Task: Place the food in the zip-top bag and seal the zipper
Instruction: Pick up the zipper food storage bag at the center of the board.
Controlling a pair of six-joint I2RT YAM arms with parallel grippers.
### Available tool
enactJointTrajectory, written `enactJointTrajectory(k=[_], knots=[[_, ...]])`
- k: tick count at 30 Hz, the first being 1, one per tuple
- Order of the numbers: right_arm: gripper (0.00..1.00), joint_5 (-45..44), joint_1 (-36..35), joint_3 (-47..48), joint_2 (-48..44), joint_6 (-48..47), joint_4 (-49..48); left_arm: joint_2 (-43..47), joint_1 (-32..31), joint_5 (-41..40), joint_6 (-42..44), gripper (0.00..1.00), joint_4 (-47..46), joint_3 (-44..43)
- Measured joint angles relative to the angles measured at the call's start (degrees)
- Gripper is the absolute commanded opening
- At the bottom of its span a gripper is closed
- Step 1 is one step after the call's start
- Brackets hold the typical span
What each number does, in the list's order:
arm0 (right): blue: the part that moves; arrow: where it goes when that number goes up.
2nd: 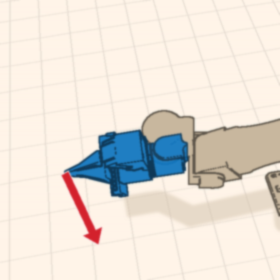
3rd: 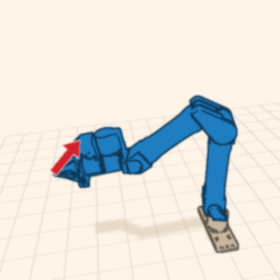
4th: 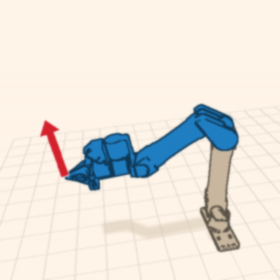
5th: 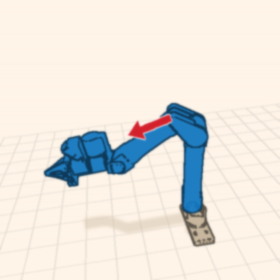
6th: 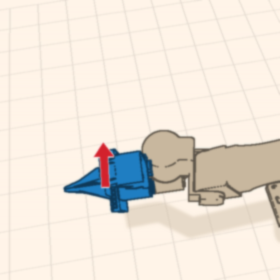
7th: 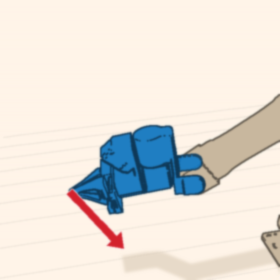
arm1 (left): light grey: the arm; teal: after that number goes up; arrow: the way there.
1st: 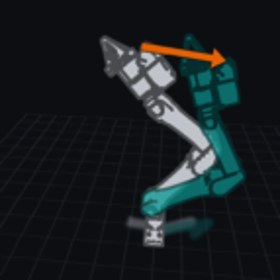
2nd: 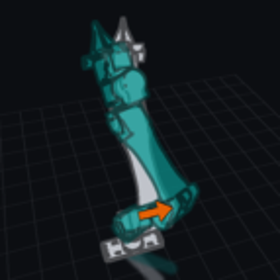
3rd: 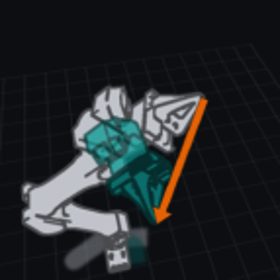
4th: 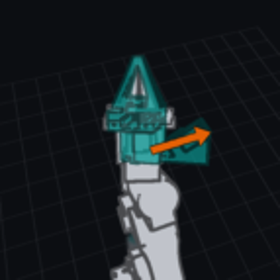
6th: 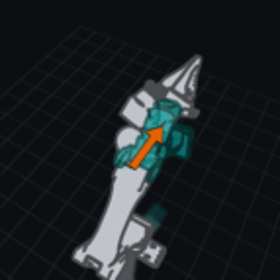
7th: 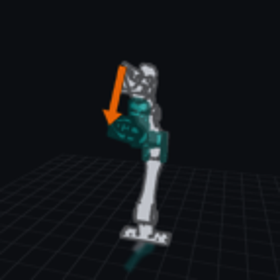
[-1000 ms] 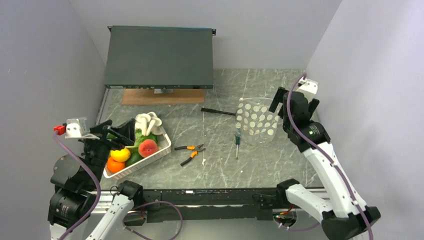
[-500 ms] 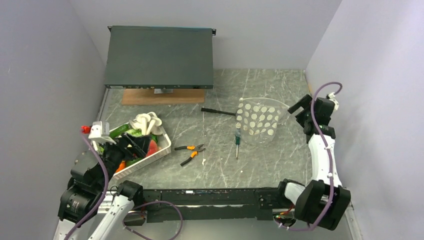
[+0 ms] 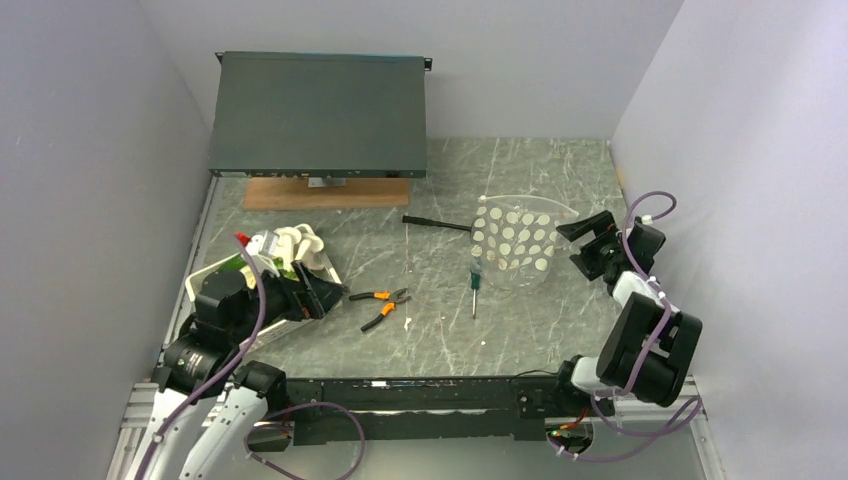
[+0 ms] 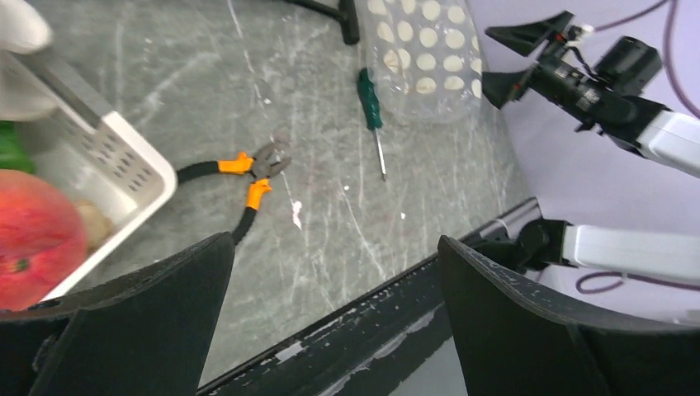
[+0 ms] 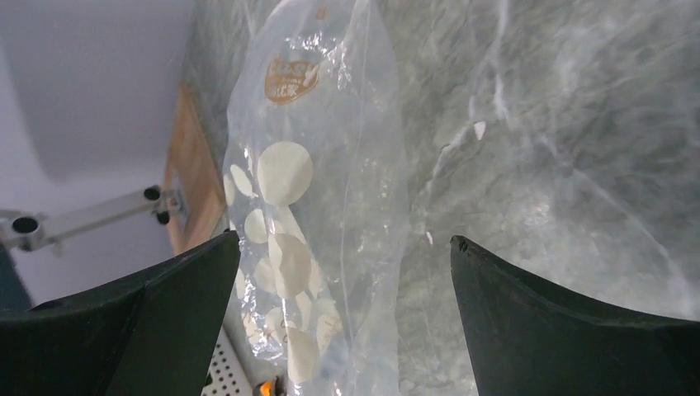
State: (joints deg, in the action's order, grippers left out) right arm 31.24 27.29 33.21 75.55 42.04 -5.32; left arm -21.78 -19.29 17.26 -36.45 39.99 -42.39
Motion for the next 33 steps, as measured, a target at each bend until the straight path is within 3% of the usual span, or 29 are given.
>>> enactJointTrajectory(k=[4,11,19,23,33], knots=[[0.95,4.8,-0.1,-2.4,3.9,2.2,-7.6,-0.3,0.0,5.2,-3.0,0.99,-4.9,4.7],[0.69,7.3,-2.7,-3.3,7.7,2.7,-13.2,-2.5,-1.2,11.6,-6.3,0.98,-10.8,8.9],[0.3,5.0,-7.1,-3.3,4.2,-0.3,-13.2,-3.3,-8.7,10.1,-7.9,0.95,-11.6,8.9],[0.03,4.5,-8.9,-3.2,1.0,-2.0,-12.3,-2.7,-11.0,8.3,-9.4,0.94,-12.2,9.4],[0.0,-4.0,-17.1,2.6,-11.7,-8.5,0.0,-1.7,-14.0,3.8,-10.9,0.94,-11.0,9.4]])
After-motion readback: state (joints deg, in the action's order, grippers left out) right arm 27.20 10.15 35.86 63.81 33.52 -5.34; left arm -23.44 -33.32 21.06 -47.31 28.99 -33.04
